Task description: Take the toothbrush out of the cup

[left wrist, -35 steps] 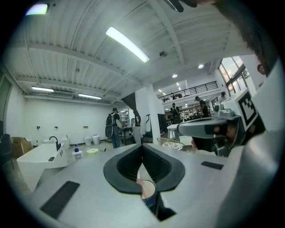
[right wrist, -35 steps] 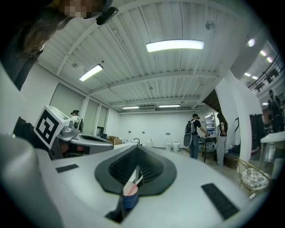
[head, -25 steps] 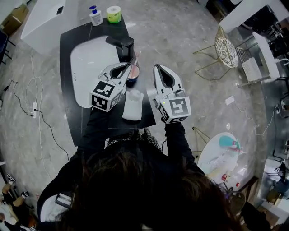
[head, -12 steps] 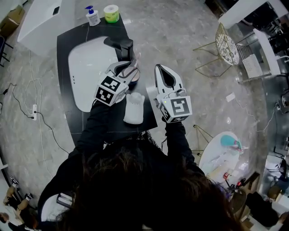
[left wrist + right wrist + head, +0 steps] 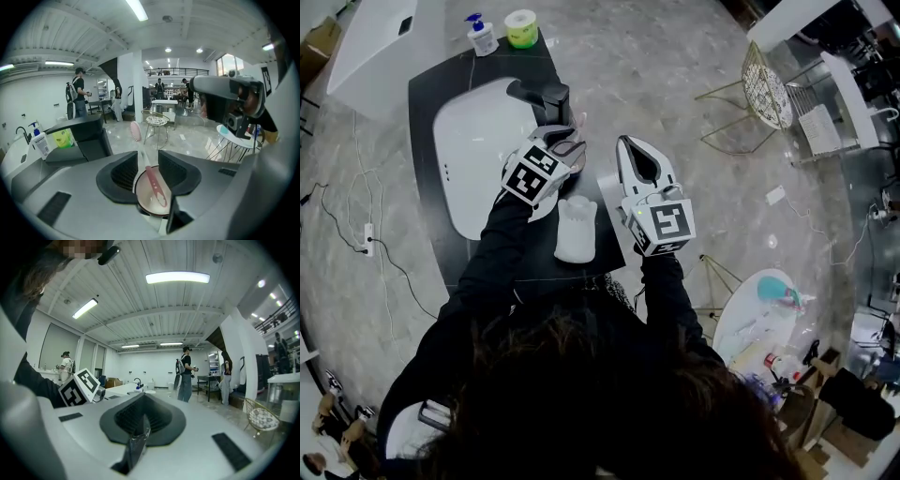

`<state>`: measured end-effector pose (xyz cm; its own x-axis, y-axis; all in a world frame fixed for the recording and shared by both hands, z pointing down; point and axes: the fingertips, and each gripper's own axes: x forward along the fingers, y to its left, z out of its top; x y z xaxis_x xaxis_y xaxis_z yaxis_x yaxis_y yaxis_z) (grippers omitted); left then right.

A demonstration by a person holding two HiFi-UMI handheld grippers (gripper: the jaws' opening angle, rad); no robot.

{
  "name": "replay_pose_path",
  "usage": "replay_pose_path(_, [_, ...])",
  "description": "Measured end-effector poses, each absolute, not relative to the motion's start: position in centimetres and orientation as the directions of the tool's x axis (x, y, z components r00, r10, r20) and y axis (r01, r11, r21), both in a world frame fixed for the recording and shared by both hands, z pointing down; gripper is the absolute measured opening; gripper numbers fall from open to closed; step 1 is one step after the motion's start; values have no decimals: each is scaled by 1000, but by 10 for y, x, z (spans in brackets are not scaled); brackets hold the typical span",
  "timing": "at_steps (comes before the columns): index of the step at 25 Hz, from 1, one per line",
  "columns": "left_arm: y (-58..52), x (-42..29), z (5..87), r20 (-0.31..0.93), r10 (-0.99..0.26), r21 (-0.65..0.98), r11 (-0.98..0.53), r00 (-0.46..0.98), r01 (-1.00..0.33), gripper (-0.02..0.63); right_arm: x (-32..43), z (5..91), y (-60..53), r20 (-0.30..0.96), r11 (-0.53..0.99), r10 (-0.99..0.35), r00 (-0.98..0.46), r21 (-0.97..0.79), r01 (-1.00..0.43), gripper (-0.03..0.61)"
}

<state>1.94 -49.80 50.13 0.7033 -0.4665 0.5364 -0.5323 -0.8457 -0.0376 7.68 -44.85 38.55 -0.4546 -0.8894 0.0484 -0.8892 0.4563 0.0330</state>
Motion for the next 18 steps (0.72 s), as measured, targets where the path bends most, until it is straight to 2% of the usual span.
replay_pose_path(8, [-504,25,514,564,-461,-4,-831,685,-556,123,80,389,-452,58,449,-893,-447,30,-893,5])
replay_pose_path(12, [-507,23,514,563,-472,2,-820,678,-572,67,83,390,-451,57,446,-894,-444,29,-895,5])
replay_pose_path(18, [-509,19,512,550,-473,48,-805,688,-591,44,78,392,-451,60,457,-889,-454,30,-889,4])
